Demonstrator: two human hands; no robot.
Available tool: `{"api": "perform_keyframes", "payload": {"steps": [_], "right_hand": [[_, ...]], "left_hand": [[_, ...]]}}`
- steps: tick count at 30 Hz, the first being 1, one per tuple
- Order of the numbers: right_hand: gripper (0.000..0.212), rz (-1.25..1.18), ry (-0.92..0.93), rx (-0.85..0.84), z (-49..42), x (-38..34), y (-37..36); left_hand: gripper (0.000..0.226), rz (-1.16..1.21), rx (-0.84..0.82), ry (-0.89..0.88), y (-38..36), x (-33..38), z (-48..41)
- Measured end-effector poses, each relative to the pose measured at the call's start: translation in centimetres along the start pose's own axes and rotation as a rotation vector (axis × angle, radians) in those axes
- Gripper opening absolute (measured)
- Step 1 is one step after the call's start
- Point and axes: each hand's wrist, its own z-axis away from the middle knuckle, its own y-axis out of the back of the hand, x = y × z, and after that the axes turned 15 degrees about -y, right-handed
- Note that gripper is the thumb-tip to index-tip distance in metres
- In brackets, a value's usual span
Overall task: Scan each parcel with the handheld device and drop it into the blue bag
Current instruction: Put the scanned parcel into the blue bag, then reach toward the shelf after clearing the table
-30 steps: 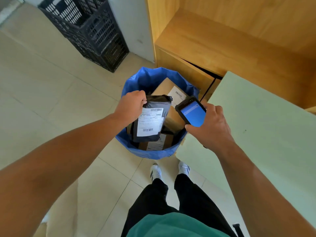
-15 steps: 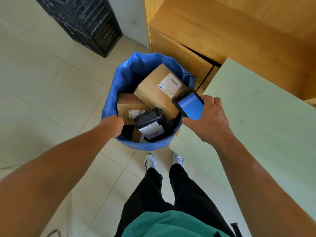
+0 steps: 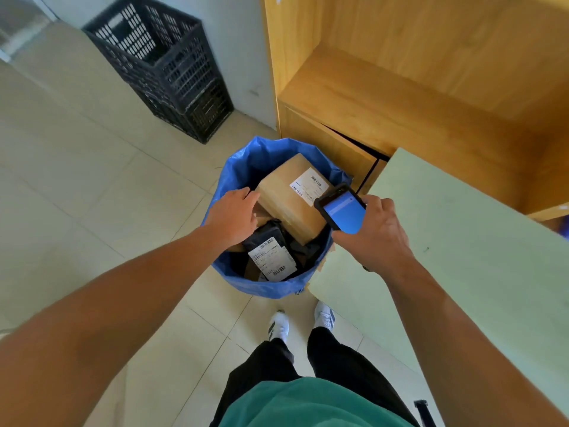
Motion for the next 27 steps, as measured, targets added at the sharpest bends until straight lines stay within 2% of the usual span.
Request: {"api": "perform_keyframes", "payload": {"steps": [4, 11, 17, 27], "right_hand": [[0.083, -0.031, -0.025, 0.081, 1.8, -1.0, 3.2], [0.078, -0.157, -0.105, 0.287, 6.1, -0.2, 8.7], [0.076, -0.207, -0.245, 0.448, 9.7, 5.0, 11.6], [0.077, -0.319, -0.397, 0.623, 12.6, 15.6, 17.0]], "left_hand": [[0.065, -0.063, 0.139, -0.071, 6.0, 0.6, -1.8], [0.067, -0.089, 0.368, -0.362, 15.3, 6.4, -6.4], [0.070, -0.076, 0.417, -0.571, 17.9, 14.8, -9.7], [0.069, -0.104, 0.430, -0.780, 19.0, 30.1, -11.3]]}}
